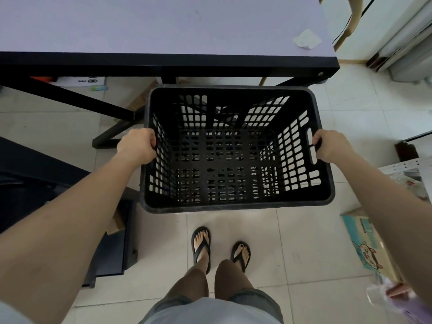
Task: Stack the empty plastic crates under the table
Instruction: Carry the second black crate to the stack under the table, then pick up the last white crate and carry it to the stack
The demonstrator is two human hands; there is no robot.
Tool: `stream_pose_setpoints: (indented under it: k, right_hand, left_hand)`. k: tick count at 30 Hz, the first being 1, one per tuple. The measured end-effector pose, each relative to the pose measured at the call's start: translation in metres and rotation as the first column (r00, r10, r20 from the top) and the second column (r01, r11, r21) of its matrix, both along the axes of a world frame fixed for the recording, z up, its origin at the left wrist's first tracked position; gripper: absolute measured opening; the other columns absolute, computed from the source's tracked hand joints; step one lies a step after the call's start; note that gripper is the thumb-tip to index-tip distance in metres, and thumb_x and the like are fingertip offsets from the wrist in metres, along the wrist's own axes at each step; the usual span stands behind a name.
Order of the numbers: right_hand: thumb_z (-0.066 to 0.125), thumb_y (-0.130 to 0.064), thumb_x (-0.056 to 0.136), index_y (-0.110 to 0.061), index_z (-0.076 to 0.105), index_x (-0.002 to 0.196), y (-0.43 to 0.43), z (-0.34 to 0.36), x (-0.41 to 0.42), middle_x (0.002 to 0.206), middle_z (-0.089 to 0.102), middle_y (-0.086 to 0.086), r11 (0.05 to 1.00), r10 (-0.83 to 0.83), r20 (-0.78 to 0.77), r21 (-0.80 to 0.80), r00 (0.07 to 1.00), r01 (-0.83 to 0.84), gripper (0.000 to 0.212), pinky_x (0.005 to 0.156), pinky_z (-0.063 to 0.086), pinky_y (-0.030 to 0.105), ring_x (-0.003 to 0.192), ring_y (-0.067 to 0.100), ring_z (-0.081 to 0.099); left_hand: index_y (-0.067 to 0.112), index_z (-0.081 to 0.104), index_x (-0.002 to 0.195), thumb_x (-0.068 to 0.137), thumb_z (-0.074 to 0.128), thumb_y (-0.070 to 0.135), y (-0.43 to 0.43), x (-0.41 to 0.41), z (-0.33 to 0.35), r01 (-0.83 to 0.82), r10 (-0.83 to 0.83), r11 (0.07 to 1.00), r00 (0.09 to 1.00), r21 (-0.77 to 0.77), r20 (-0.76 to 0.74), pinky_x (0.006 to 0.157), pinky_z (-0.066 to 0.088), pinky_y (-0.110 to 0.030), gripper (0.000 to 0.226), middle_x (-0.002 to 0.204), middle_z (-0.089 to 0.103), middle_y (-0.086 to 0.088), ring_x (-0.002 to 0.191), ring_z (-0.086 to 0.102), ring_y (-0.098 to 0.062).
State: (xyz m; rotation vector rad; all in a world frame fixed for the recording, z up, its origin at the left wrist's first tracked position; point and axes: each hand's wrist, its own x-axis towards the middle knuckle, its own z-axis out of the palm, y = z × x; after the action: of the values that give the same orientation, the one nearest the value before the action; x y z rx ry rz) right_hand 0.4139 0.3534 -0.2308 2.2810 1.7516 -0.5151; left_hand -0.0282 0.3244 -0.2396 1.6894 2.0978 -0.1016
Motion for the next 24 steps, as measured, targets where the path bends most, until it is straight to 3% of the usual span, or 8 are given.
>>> stream_pose_setpoints:
  k: [4, 9, 14, 18, 20, 24]
  right_hand:
    - [0.069, -0.003, 0.075, -0.007, 0.054, 0.115, -0.006, 0.000, -0.004, 0.121, 0.041, 0.020, 0.999, 0.004, 0.022, -0.040, 1.000, -0.003, 0.042, 0.085, 0.047, 0.041, 0.103, 0.040, 0.049]
    - [0.068, -0.015, 0.079, -0.011, 0.050, 0.120, -0.002, 0.011, -0.016, 0.128, 0.036, 0.019, 0.998, 0.034, 0.079, -0.058, 0.996, -0.029, 0.046, 0.094, 0.041, 0.046, 0.120, 0.040, 0.034]
    - [0.069, -0.021, 0.079, -0.013, 0.048, 0.129, 0.016, 0.036, -0.035, 0.133, 0.037, 0.020, 0.993, 0.116, 0.085, -0.047, 0.990, -0.112, 0.055, 0.101, 0.041, 0.047, 0.123, 0.041, 0.036]
    - [0.070, -0.026, 0.079, -0.013, 0.046, 0.131, 0.021, 0.060, -0.058, 0.135, 0.038, 0.021, 0.961, 0.277, 0.074, -0.040, 0.958, -0.275, 0.059, 0.102, 0.041, 0.044, 0.124, 0.040, 0.039]
    - [0.069, -0.026, 0.079, -0.012, 0.047, 0.131, 0.020, 0.073, -0.069, 0.134, 0.042, 0.021, 0.933, 0.361, 0.066, -0.030, 0.930, -0.359, 0.058, 0.101, 0.043, 0.042, 0.123, 0.039, 0.042]
    - [0.068, -0.021, 0.080, -0.009, 0.051, 0.126, 0.001, 0.098, -0.094, 0.127, 0.054, 0.020, 0.852, 0.524, 0.051, -0.019, 0.850, -0.523, 0.051, 0.089, 0.048, 0.035, 0.113, 0.036, 0.055]
  left_hand:
    - [0.020, 0.058, 0.085, 0.080, 0.064, 0.009, 0.001, -0.004, 0.002, 0.031, -0.031, 0.999, 0.999, -0.028, 0.019, 0.077, 0.055, -0.043, 0.014, 0.105, 0.061, -0.013, 0.096, 0.060, -0.034]
    - [0.018, 0.062, 0.115, 0.082, 0.064, 0.018, -0.009, -0.008, 0.018, 0.037, -0.036, 0.998, 0.999, -0.059, 0.014, 0.094, 0.049, -0.045, 0.034, 0.116, 0.057, -0.016, 0.113, 0.051, -0.034]
    - [0.011, 0.058, 0.120, 0.091, 0.055, 0.022, -0.029, -0.002, 0.059, -0.058, 0.059, 0.998, 0.998, -0.036, 0.020, 0.093, 0.050, -0.041, 0.032, 0.122, 0.060, -0.017, 0.115, 0.055, -0.036]
    - [0.008, 0.061, 0.119, 0.091, 0.056, 0.019, -0.064, 0.003, 0.092, -0.163, 0.163, 0.987, 0.986, 0.004, -0.012, 0.091, 0.048, -0.041, 0.031, 0.121, 0.060, -0.017, 0.113, 0.056, -0.035]
    - [0.011, 0.060, 0.117, 0.090, 0.056, 0.017, -0.087, 0.004, 0.108, -0.227, 0.228, 0.973, 0.973, 0.035, -0.040, 0.087, 0.047, -0.040, 0.029, 0.120, 0.059, -0.014, 0.112, 0.055, -0.034]
    - [0.014, 0.065, 0.109, 0.086, 0.057, 0.021, -0.149, 0.011, 0.133, -0.334, 0.335, 0.942, 0.939, 0.024, -0.074, 0.094, 0.050, -0.045, 0.025, 0.116, 0.063, -0.010, 0.108, 0.058, -0.034]
